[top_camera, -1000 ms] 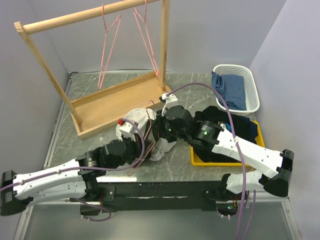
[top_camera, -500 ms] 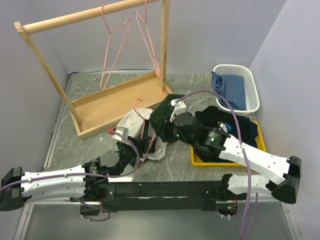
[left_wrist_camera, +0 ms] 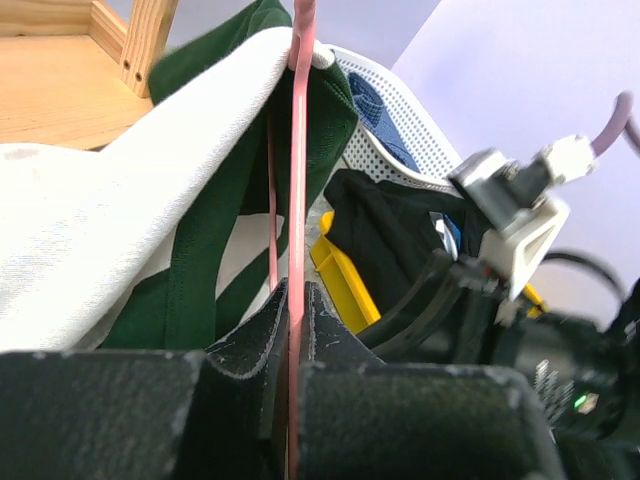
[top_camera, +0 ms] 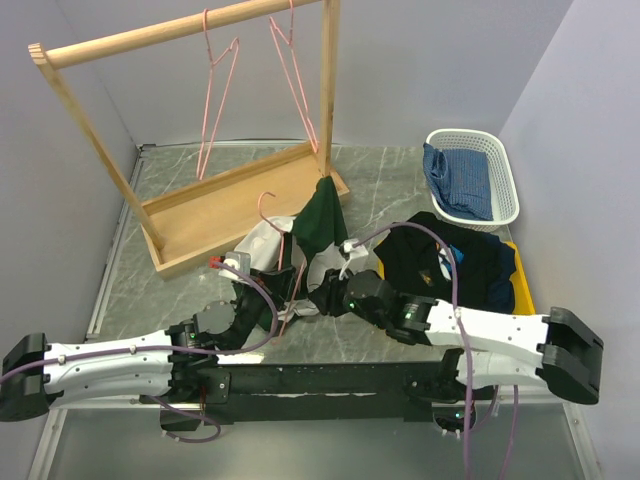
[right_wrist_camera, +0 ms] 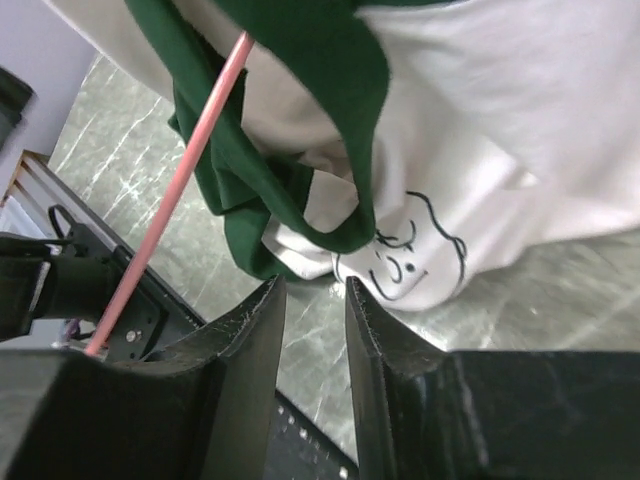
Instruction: Place the t-shirt on the hanger
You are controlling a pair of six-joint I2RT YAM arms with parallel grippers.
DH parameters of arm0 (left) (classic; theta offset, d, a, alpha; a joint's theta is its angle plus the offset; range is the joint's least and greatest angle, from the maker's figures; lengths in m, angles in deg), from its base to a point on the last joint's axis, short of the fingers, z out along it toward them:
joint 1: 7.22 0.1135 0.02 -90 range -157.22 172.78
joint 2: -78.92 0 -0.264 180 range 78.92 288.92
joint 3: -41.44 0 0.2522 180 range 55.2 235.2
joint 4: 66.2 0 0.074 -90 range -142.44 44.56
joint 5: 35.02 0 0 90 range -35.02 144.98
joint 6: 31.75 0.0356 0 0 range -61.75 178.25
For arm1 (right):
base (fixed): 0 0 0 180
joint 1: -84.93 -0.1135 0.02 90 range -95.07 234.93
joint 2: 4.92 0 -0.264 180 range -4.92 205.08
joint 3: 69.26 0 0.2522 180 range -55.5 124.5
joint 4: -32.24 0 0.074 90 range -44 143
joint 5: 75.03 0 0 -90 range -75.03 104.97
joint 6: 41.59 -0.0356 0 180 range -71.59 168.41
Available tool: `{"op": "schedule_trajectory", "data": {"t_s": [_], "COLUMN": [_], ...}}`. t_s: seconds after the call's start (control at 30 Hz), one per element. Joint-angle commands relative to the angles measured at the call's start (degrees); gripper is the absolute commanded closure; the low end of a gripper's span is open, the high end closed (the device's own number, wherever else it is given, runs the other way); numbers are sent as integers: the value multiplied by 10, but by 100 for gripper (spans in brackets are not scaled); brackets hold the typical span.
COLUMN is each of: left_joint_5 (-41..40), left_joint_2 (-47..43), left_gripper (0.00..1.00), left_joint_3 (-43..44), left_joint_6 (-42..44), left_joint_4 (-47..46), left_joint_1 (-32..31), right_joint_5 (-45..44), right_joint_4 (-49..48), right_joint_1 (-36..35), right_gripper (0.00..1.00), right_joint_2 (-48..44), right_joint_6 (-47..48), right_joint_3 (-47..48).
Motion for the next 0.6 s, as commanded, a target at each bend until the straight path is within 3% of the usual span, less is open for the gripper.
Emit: {"op": "schedule_trajectory", "data": {"t_s": [0.0,0.37,0.5,0.57], "left_joint_5": [-6,-13,-25,-33], "left_joint_2": [0,0,-1,-2], "left_gripper": [99,99,99,99], "left_joint_3": [29,41,45,47], "left_joint_6": [3,-9,-11,-10], "left_joint_4": [-42,-23,-27,-33], "left_joint_1": [-1,-1,-1,-1], "right_joint_5": [-37,-75,-73,-70], "right_joint_4": [-210,-344,-367,-376], "right_joint_1": [-21,-36,-45,-54], "right_gripper": [60,49,49,55], "right_joint_2": [33,159,177,180], "right_joint_6": [28,95,113,118], "right_joint_3": [-35,-26,-25,-29]}}
